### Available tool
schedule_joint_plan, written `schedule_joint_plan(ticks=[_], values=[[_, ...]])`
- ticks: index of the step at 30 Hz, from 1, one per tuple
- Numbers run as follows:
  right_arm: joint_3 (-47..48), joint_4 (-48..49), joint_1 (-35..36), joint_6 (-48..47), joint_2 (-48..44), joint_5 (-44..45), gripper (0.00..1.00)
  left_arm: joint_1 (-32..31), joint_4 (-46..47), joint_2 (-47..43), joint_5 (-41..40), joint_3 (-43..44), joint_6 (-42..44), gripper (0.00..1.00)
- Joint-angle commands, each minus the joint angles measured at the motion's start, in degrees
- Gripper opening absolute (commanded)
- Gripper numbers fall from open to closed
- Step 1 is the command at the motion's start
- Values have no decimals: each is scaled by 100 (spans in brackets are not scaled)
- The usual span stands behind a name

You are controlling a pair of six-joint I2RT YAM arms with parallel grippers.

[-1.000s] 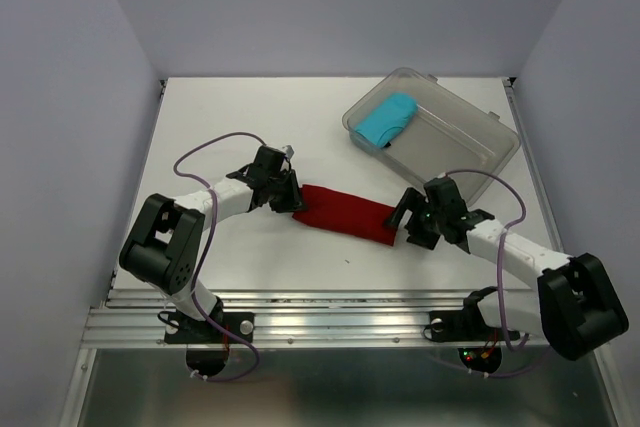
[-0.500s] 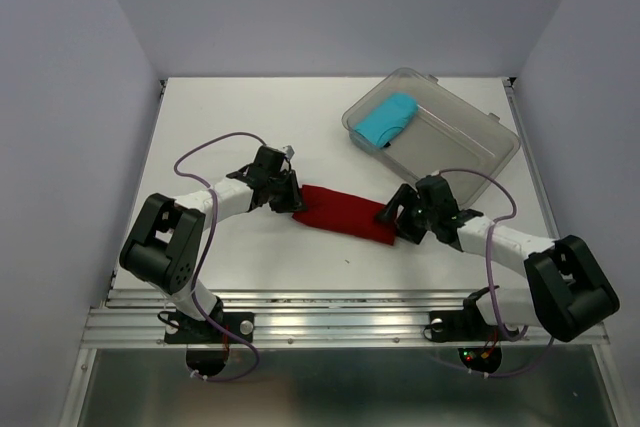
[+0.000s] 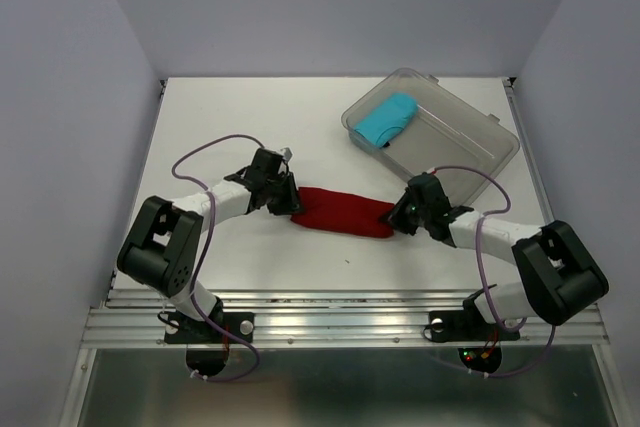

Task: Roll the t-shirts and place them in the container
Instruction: Pick up the T-shirt from the center of the board.

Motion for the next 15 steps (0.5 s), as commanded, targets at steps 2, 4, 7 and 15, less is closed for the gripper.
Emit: schedule_joint_plan(ticks=[2, 4, 7, 15], values=[[177, -112, 95, -219, 135, 254, 1, 42, -113, -504, 54, -194, 67, 32], [186, -95, 95, -315, 205, 254, 1, 77, -131, -566, 27, -229, 23, 70], [204, -103, 95, -394, 267, 262, 1, 112, -122, -549, 27, -255, -64, 89], [169, -138, 95, -500, 311, 306, 1, 297, 115, -426, -95, -475, -601, 88]])
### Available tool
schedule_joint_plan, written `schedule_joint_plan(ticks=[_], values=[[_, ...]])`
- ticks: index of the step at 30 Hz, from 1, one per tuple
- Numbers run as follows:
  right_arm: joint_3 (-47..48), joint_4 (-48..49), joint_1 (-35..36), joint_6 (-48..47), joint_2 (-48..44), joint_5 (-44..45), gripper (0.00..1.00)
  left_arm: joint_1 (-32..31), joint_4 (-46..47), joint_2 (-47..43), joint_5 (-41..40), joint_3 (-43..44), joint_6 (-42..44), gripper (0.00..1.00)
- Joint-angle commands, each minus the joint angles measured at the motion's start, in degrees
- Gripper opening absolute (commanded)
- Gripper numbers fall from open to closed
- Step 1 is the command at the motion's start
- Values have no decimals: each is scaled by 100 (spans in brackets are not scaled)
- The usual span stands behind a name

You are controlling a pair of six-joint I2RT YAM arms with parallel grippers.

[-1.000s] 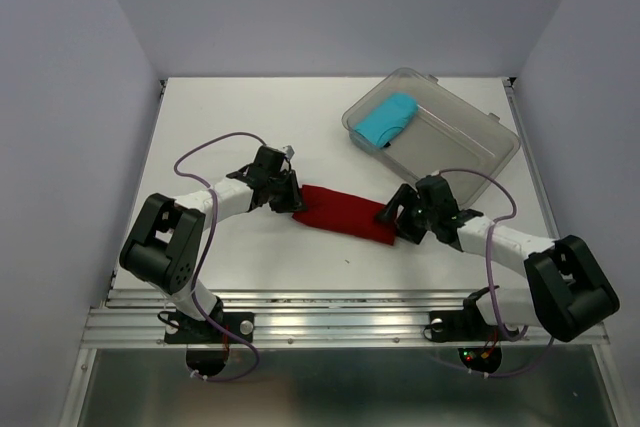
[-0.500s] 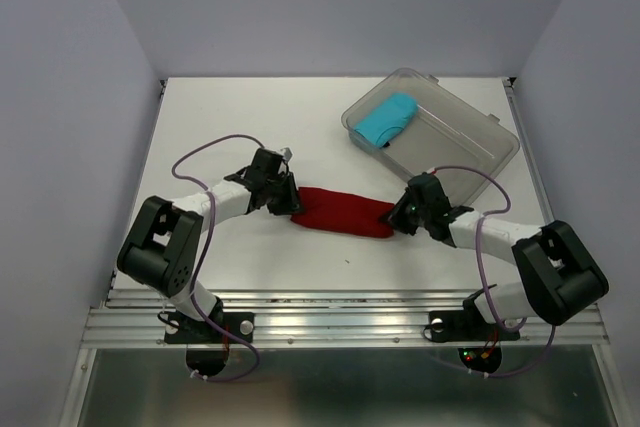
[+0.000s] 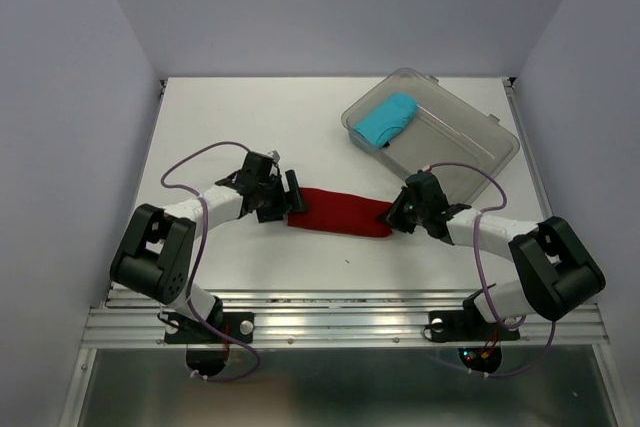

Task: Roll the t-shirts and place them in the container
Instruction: Pick up the T-shirt from the center of the board.

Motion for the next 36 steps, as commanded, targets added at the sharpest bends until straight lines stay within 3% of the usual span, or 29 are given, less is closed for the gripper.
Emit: schedule_joint_plan(ticks=[1, 7, 10, 11, 12, 15, 27, 36], values=[[37, -147, 66, -201, 160, 186, 1, 41, 176, -43, -107, -123, -264, 88], [2, -95, 66, -209, 230, 169, 1, 32, 597, 159, 51, -220, -326, 82], [2, -77, 66, -218, 274, 142, 1, 24, 950, 378, 402, -246, -379, 64], [11, -77, 66, -227, 309, 142, 1, 15, 1072, 483, 464, -246, -387, 57], [20, -77, 66, -236, 327, 134, 1, 6, 1117, 519, 586, -229, -405, 37], [72, -112, 66, -262, 336, 125, 1, -20, 1135, 555, 710, -167, -370, 0], [1197, -1149, 66, -798, -700, 467, 1, -20, -332, -806, 96, 526, -54, 0], [2365, -1509, 66, -1334, -684, 844, 1, -20, -728, -1264, 87, 1239, -89, 0]])
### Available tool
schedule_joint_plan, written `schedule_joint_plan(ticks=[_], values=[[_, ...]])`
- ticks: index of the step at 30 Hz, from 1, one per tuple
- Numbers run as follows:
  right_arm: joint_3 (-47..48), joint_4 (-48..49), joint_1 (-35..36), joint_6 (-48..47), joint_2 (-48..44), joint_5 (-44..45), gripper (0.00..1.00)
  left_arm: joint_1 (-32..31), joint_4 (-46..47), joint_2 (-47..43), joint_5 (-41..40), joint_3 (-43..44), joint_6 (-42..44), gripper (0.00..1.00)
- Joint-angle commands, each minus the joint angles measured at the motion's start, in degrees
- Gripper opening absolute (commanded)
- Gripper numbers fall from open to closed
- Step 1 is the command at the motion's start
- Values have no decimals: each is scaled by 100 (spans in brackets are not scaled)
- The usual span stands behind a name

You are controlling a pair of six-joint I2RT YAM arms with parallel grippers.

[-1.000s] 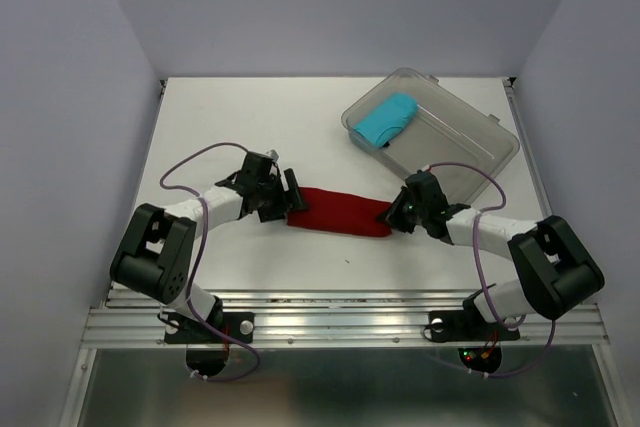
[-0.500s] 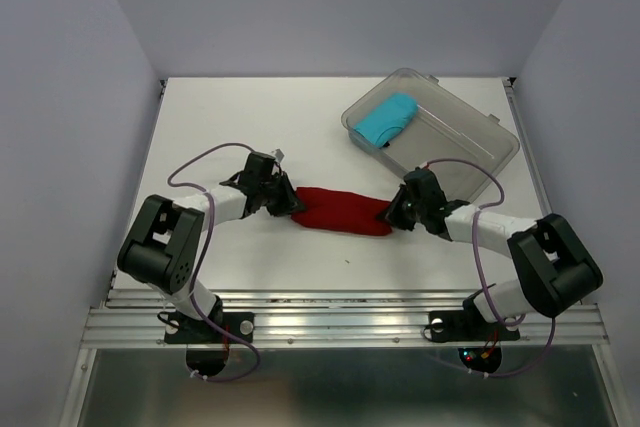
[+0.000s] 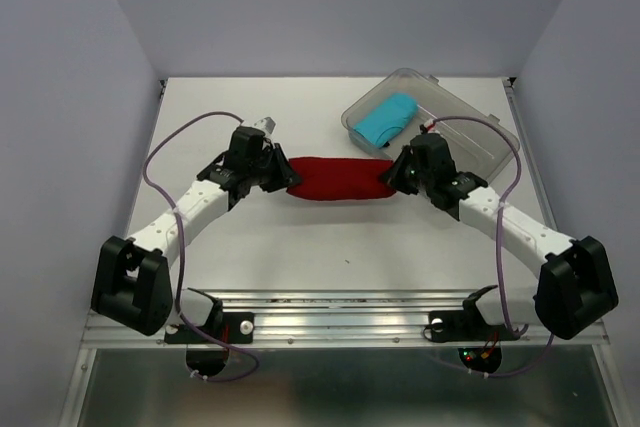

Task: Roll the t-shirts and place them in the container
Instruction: Pick up the T-shirt from the center of the board, then place the T-shirt in the bin.

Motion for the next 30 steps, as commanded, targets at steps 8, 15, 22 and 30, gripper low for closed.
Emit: schedule_joint_plan(ticks=[8, 15, 22, 30], values=[[1938, -469, -648, -1590, 598, 481, 1, -138, -202, -56, -10, 1188, -52, 0], [3492, -908, -2115, -2321, 1722, -407, 1, -824, 79, 1129, -255, 2461, -455, 0], [4408, -953, -2741, -2691, 2768, -805, 1, -1413, 264, 2571, -396, 4008, -755, 0], [5383, -865, -2987, -3385, 3770, -453, 1, -1782, 133, 4012, -441, 5477, -808, 0]])
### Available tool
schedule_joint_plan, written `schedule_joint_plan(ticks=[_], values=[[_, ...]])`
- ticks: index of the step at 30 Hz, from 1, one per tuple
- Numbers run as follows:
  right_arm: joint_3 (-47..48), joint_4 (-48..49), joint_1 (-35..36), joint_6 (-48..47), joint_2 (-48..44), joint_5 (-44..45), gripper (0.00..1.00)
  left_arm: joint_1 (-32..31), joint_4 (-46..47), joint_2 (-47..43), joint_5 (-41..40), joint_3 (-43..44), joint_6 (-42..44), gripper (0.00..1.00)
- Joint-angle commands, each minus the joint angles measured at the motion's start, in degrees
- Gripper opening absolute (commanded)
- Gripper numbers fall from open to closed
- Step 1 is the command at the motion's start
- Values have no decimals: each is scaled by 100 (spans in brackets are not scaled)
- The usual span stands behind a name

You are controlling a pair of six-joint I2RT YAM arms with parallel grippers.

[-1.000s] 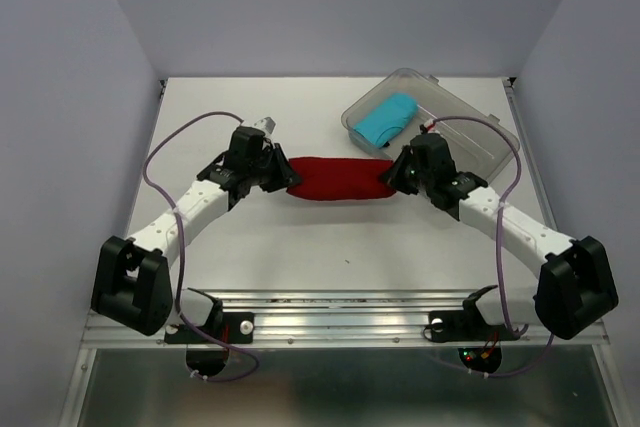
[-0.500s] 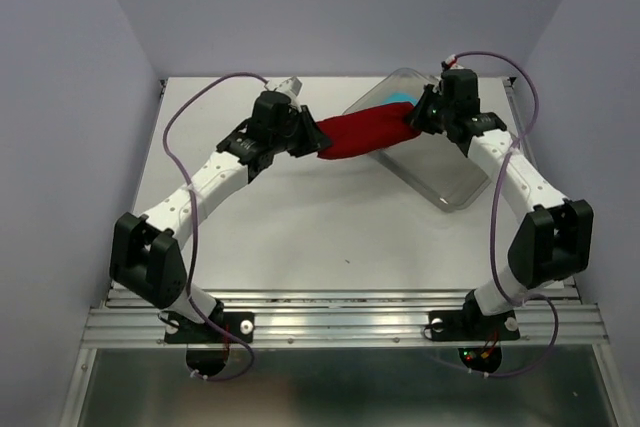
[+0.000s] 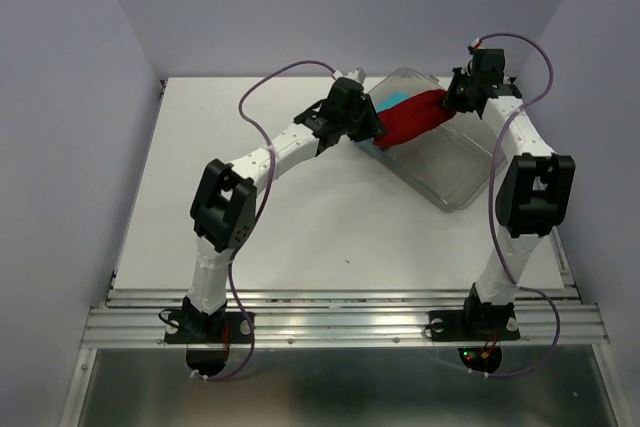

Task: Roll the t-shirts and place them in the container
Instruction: Place the T-shirt in the bin.

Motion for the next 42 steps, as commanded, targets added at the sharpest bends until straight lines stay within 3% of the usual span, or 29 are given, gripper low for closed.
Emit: schedule_joint_plan(ticks=[1, 10, 30, 42], values=[[776, 449, -114, -483, 424, 301, 1, -237, -38, 276, 243, 900, -39, 0], [1191, 729, -166, -623, 1155, 336, 1, -475, -152, 1358, -133, 1895, -135, 0], [1718, 1196, -166, -931, 2149, 20, 1, -659, 32, 1701, -890, 1527, -48, 0], [1894, 1152, -166, -1019, 2553, -121, 1, -668, 6, 2035, -583, 1500, -4, 0]])
